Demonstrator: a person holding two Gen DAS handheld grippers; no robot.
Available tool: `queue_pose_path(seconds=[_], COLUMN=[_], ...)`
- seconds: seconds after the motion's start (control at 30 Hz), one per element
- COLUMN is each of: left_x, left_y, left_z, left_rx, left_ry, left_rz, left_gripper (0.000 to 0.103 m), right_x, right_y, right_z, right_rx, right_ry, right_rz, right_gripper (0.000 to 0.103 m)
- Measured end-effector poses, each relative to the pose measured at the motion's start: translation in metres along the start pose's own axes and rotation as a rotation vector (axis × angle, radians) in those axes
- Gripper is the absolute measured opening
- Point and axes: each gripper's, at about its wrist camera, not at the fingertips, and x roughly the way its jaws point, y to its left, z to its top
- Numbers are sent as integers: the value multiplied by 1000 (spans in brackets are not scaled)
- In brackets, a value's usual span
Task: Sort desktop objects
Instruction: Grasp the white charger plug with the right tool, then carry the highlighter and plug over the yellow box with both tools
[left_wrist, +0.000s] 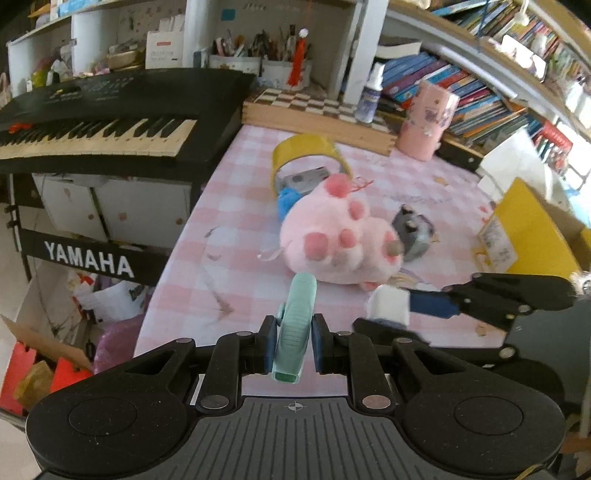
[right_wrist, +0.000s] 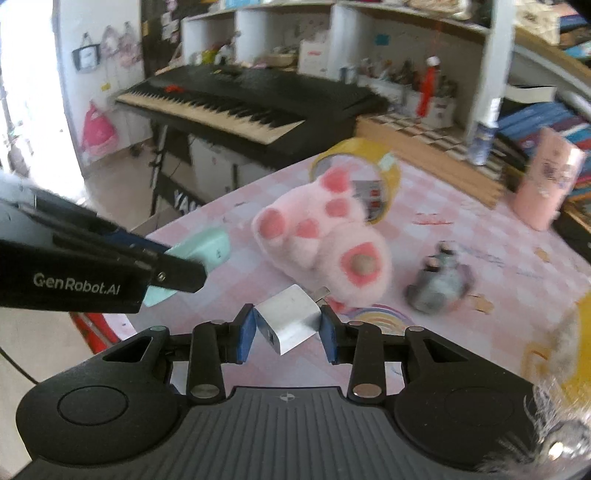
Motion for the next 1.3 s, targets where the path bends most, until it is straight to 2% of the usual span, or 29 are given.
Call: queue_pose_path(seconds=[0.27,0.47,0.63,1.0,1.3], left_x=[-40,-69,-81,-110,-116], left_y=[-15,-29,-35,-48,-80], left_z=[-11,-28,-50,-97,-111], left_rx=[2,39,62,102,210], left_ry=[-67,-78,-44,-24,8], left_rz=[-76,-140,-180,-259,-349], left_gripper=[18,18,18,18,18], right_x=[-64,-106,-127,-172,-208], right_y=[-3,5,22,59,60], right_z=[-5,-23,-47,-93,-131], right_rx=[112,249,339,395,527], right_ry=[-60,-55,-16,10,19], right_rz=[-125,-186,-210,-269,-363], right_gripper=[34,34,34,34,34])
